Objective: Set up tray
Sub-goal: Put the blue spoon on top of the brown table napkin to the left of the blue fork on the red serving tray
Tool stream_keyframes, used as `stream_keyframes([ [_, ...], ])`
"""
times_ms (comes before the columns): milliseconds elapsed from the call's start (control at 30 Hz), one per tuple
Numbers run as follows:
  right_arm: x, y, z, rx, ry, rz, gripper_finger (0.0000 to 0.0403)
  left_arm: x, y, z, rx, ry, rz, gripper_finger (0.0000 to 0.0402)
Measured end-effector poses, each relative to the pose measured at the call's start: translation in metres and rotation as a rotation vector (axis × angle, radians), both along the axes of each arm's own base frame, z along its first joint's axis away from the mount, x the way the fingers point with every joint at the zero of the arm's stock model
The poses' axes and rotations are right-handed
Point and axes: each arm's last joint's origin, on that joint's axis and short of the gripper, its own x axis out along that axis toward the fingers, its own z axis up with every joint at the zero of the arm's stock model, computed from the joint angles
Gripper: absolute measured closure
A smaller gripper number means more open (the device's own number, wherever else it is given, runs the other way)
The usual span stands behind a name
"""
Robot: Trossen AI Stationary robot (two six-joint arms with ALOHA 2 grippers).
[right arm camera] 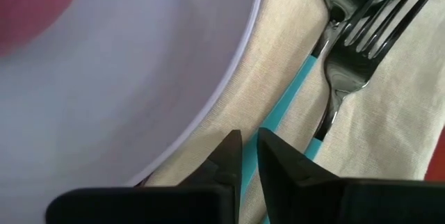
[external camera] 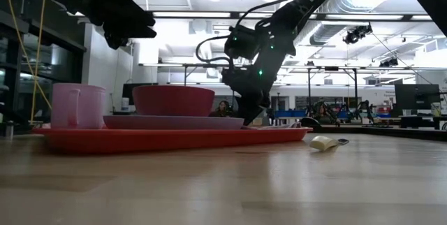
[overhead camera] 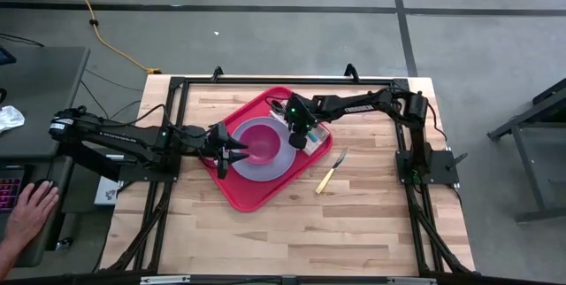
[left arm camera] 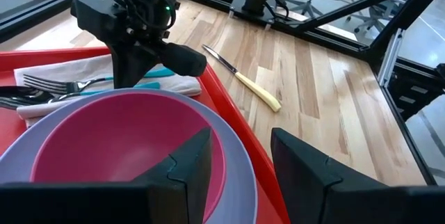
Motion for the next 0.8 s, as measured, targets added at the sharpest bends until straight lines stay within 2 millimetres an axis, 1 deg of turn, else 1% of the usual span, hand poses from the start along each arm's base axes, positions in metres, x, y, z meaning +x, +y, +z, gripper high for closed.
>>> stream_keyframes([
  [300,-0.005,0.001,-0.002,0.001,0.061,-0.014,0.0393,-0.001,0.000,-0.002,0.002,0.017,0.000,0.0222],
  [467,-0.005,0.002,-0.003,0.016,0.064,-0.035,0.0402,-0.001,0.000,-0.002,0.002,0.021,0.000,0.0222],
  [667,-0.005,0.005,-0.003,0.016,0.075,-0.029,0.0401,-0.001,0.000,-0.002,0.002,0.021,0.000,0.0222],
  [800,-0.005,0.011,-0.004,0.015,0.092,-0.017,0.0402,-0.001,0.000,-0.002,0.006,0.022,-0.002,0.0222],
])
